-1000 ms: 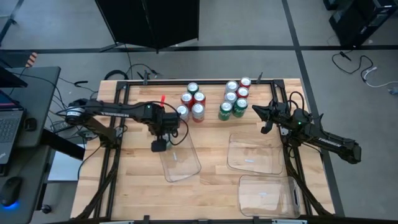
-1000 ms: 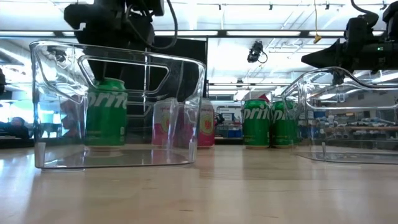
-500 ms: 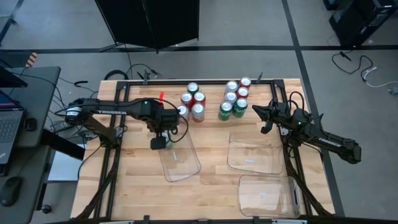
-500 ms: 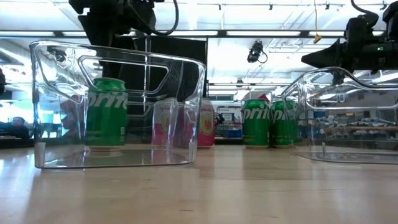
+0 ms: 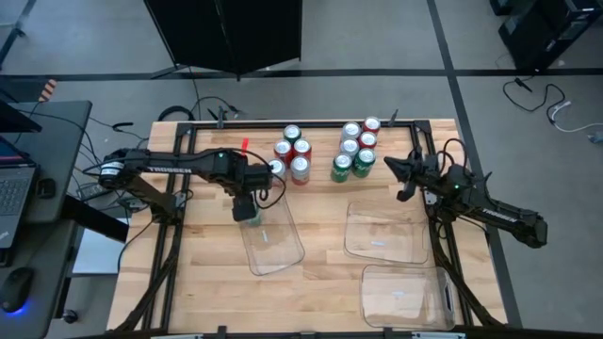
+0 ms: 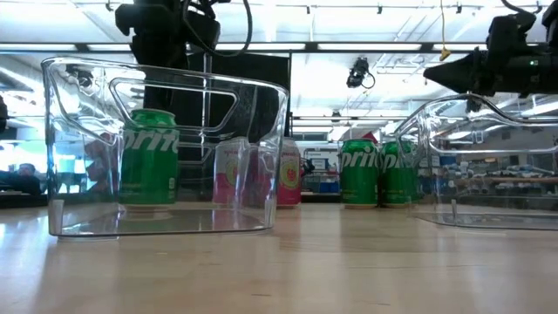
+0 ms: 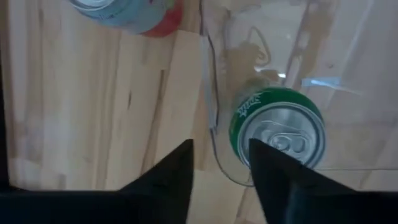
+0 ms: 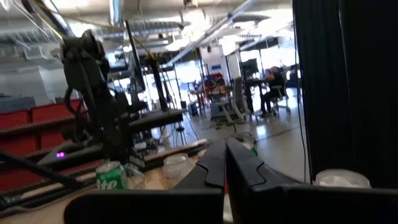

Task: Sort soda cans
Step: Put the center green soda can into the top left transparent bin

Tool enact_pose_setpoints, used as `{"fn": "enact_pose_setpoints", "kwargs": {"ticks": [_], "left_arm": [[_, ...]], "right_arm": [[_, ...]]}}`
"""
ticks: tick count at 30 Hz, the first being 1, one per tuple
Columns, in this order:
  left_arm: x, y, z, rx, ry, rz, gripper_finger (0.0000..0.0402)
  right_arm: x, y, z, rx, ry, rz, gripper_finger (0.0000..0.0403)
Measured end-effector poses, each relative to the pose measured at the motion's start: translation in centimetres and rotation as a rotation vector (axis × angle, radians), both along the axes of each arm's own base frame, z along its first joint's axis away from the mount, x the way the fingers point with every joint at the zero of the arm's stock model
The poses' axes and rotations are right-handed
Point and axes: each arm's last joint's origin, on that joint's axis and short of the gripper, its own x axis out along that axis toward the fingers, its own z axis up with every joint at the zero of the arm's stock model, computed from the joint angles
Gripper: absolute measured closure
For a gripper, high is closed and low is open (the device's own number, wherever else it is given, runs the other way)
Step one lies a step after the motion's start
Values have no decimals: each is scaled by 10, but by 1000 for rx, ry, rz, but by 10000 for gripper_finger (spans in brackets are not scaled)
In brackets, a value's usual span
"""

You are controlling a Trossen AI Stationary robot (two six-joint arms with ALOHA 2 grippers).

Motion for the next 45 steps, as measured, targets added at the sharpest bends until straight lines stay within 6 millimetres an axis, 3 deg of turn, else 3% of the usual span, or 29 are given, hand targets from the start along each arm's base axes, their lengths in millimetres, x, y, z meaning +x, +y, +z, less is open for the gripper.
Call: {"fn": "enact_pose_setpoints", "kwargs": {"ticks": [7,17,23,28,32,38,45], "left_arm": [[4,3,5,124,-101,-44,391],[-31,1,25,143,-550,-122,399],[-49,-1,13,149,-787,-203,400],[-64,-3,-5,182,-955,-283,400],[-78,-4,-16,196,-1061,-307,400],[-93,-5,-29,228,-1180,-309,398],[-102,-5,-41,240,-1230,-307,397]], "right_arm": [[-4,2,13,-56,-133,0,401],[8,1,10,-143,-38,29,401],[24,-2,24,-95,17,49,391],[49,-8,41,-48,107,67,375],[77,-17,45,36,210,23,347],[119,-24,36,123,435,-6,276],[150,-20,34,154,651,-117,179]]}}
